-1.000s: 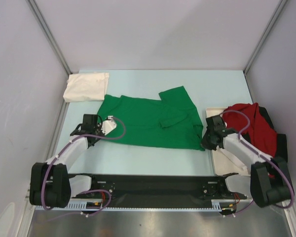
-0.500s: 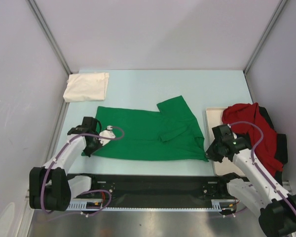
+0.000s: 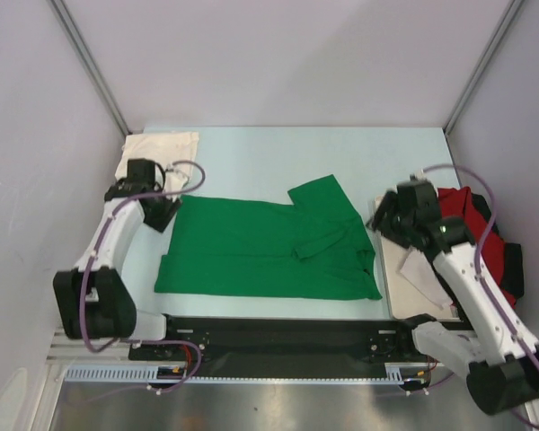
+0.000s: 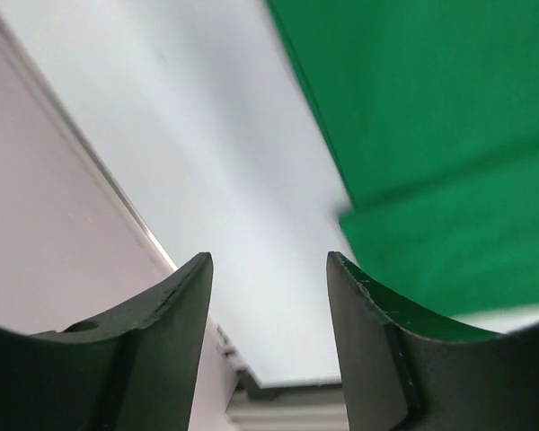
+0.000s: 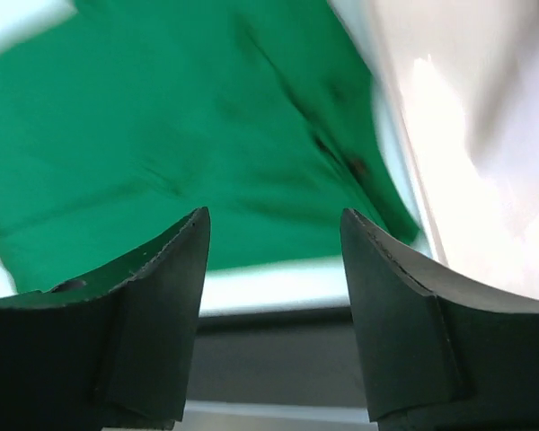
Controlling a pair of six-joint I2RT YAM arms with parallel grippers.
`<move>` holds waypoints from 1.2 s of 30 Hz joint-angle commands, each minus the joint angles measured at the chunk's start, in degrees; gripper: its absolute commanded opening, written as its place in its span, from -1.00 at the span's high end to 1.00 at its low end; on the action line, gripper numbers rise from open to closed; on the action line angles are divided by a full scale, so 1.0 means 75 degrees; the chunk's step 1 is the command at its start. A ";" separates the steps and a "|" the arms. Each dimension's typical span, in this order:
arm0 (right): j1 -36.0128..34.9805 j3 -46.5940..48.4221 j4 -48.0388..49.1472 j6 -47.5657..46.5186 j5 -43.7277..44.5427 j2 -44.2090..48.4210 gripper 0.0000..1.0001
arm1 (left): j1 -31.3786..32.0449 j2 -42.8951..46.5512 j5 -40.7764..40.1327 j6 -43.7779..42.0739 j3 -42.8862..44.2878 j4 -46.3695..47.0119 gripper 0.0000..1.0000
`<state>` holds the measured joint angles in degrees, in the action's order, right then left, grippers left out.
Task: Fold and stack the t-shirts
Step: Fold the tshirt
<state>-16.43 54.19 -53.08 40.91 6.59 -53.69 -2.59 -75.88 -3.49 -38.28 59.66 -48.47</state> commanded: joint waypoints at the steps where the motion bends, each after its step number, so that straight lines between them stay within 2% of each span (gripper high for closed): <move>1: 0.0185 0.1115 0.2048 -0.1525 -0.0453 -0.1415 -0.30 | -0.0088 -0.0885 0.0274 0.1807 0.1205 0.1316 -0.17; 4: 0.0619 0.2392 0.2717 -0.2172 -0.1136 -0.3313 -0.23 | -0.0077 -0.1787 0.0406 0.2418 0.1933 0.1785 -0.15; 6: 0.0725 0.3318 0.3033 -0.2558 -0.1160 -0.4575 -0.18 | -0.0088 -0.2467 0.0406 0.2619 0.2321 0.1903 -0.14; 9: 0.0725 0.4382 0.3327 -0.2828 -0.0926 -0.5774 -0.09 | -0.0088 -0.3309 0.0582 0.2900 0.2873 0.2044 -0.13; 12: 0.0702 0.5403 0.3141 -0.2876 -0.1088 -0.7404 0.06 | -0.0088 -0.3850 0.0535 0.3159 0.3178 0.2161 -0.11; 13: 0.0702 0.6091 0.3035 -0.2888 -0.1113 -0.8162 0.06 | -0.0088 -0.4107 0.0547 0.3240 0.3283 0.2185 -0.11; 20: 0.0397 0.8955 0.2004 -0.3286 -0.0902 -1.0801 0.04 | -0.0100 -0.4883 0.0816 0.3545 0.3342 0.2501 -0.10; 25: 0.0292 0.9614 0.1582 -0.3391 -0.0890 -1.1544 0.03 | -0.0182 -0.5223 0.1049 0.3663 0.3365 0.2642 -0.08; 29: 0.0256 0.9322 0.1640 -0.3368 -0.0702 -1.1579 0.04 | -0.0240 -0.5434 0.1402 0.3686 0.3424 0.2654 -0.07; 32: 0.0198 0.9076 0.1698 -0.3368 -0.0796 -1.1521 0.14 | -0.0264 -0.5586 0.1625 0.3698 0.3506 0.2689 -0.04; 35: 0.0128 0.8876 0.1815 -0.3403 -0.0668 -1.1463 0.49 | -0.0287 -0.5750 0.1672 0.3722 0.3577 0.2782 0.02; 36: 0.0139 0.8852 0.1839 -0.3403 -0.0668 -1.1451 0.67 | -0.0311 -0.5774 0.1707 0.3745 0.3588 0.2852 0.05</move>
<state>-14.92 121.89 -39.51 15.92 0.62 -140.68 -4.29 -117.97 6.59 -11.46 84.25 -29.34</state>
